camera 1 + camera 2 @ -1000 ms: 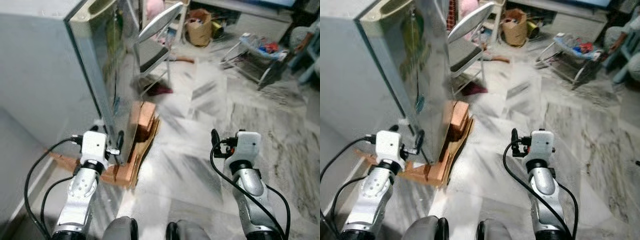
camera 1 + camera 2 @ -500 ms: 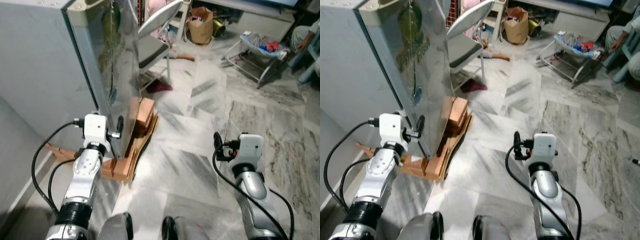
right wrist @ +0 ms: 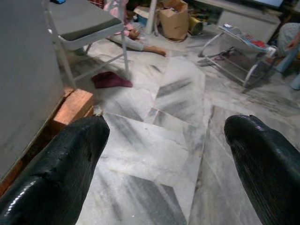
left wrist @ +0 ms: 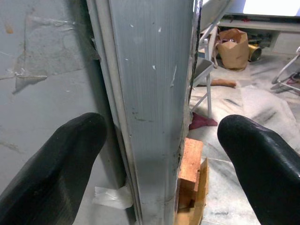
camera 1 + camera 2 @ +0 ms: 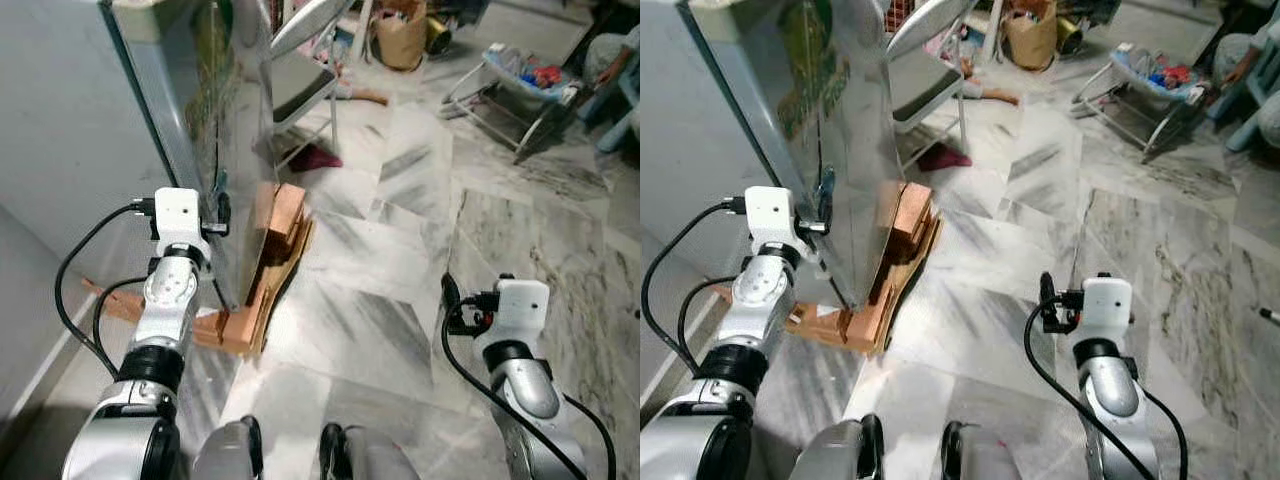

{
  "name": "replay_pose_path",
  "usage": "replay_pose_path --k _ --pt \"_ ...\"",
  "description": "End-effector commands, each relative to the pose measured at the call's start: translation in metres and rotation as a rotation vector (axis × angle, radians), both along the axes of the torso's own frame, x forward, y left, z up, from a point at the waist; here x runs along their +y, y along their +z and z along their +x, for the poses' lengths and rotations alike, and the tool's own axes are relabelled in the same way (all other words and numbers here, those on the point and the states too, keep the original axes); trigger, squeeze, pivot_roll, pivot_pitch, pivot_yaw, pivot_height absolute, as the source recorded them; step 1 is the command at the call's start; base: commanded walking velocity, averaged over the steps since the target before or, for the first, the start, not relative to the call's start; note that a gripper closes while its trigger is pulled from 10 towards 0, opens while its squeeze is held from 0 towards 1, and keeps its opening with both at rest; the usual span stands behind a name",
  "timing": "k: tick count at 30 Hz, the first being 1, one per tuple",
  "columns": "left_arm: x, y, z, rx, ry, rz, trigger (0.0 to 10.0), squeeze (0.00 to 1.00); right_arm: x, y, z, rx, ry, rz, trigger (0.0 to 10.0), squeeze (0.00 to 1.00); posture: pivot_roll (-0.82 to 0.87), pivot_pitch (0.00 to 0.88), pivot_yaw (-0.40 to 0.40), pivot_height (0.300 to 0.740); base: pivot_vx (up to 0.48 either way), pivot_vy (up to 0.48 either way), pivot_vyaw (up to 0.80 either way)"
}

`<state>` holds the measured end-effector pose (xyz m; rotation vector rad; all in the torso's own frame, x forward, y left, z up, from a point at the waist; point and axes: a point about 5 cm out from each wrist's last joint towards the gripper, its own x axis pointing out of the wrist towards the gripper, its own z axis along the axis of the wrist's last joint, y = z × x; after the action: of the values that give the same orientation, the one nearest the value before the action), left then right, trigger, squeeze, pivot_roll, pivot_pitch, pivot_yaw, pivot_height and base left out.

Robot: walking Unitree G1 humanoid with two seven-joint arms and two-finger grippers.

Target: Restocking fridge

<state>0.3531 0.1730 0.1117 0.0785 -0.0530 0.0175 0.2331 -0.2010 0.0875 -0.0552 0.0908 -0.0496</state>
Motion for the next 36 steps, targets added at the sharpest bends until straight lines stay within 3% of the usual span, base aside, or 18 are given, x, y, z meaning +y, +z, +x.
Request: replay_pose_path --k 1,3,10,13,14,18,19,22,26,28,31,35,36 --pt "-0.008 0.005 0.005 -0.007 -0.034 -0.008 10.0 0.00 -0.005 -0.001 -0.004 0.015 -0.011 -0.011 10.0 0.00 -0.03 0.197 -0.105 0.740 0.000 0.000 0.00" --pt "-0.010 0.005 0.006 -0.008 -0.037 -0.008 10.0 0.00 -0.005 -0.001 -0.004 0.017 -0.012 -0.014 10.0 0.00 -0.03 0.197 -0.105 0.740 0.000 0.000 0.00" --pt "-0.037 0.009 0.012 -0.012 -0.155 0.012 10.0 0.00 -0.003 -0.006 -0.006 0.043 -0.013 -0.011 10.0 0.00 -0.03 0.192 -0.097 0.740 0.000 0.000 0.00" --pt "-0.058 0.016 0.014 -0.036 -0.246 0.042 10.0 0.00 -0.005 -0.010 -0.010 0.061 -0.023 -0.015 10.0 0.00 -0.03 0.187 -0.087 0.740 0.000 0.000 0.00" --pt "-0.074 0.018 0.015 -0.036 -0.297 0.030 10.0 0.00 -0.005 -0.011 -0.010 0.065 -0.030 -0.011 10.0 0.00 -0.03 0.184 -0.083 0.740 0.000 0.000 0.00" --pt "-0.098 0.023 0.015 -0.040 -0.372 0.037 10.0 0.00 -0.003 -0.014 -0.010 0.075 -0.033 -0.007 10.0 0.00 -0.02 0.178 -0.078 0.740 0.000 0.000 0.00" --pt "-0.108 0.026 0.015 -0.045 -0.406 0.043 10.0 0.00 -0.003 -0.015 -0.010 0.079 -0.033 -0.005 10.0 0.00 -0.02 0.176 -0.077 0.740 0.000 0.000 0.00" --pt "-0.195 0.047 -0.012 -0.153 -0.778 0.104 10.0 0.00 0.001 -0.020 -0.010 0.099 -0.024 0.002 10.0 0.00 -0.01 0.161 -0.073 0.740 0.000 0.000 0.00" --pt "-0.244 0.062 -0.042 -0.244 -0.976 0.088 10.0 0.00 0.003 -0.026 -0.011 0.124 -0.014 0.007 10.0 0.00 -0.01 0.157 -0.069 0.740 0.000 0.000 0.00" --pt "-0.260 0.069 -0.052 -0.262 -1.014 0.046 10.0 0.00 0.005 -0.031 -0.013 0.147 -0.004 0.020 10.0 0.00 -0.01 0.155 -0.063 0.740 0.000 0.000 0.00" --pt "-0.257 0.073 -0.042 -0.246 -0.946 0.013 10.0 0.00 0.012 -0.038 -0.018 0.183 0.041 0.035 10.0 0.00 -0.02 0.151 -0.054 0.740 0.000 0.000 0.00" --pt "-0.218 0.070 -0.018 -0.231 -0.809 0.024 10.0 0.00 0.016 -0.042 -0.021 0.191 0.052 0.045 10.0 0.00 0.00 0.146 -0.048 0.740 0.000 0.000 0.00" --pt "-0.218 0.070 -0.018 -0.231 -0.809 0.024 10.0 0.00 0.016 -0.042 -0.021 0.191 0.052 0.045 10.0 0.00 0.00 0.146 -0.048 0.740 0.000 0.000 0.00"
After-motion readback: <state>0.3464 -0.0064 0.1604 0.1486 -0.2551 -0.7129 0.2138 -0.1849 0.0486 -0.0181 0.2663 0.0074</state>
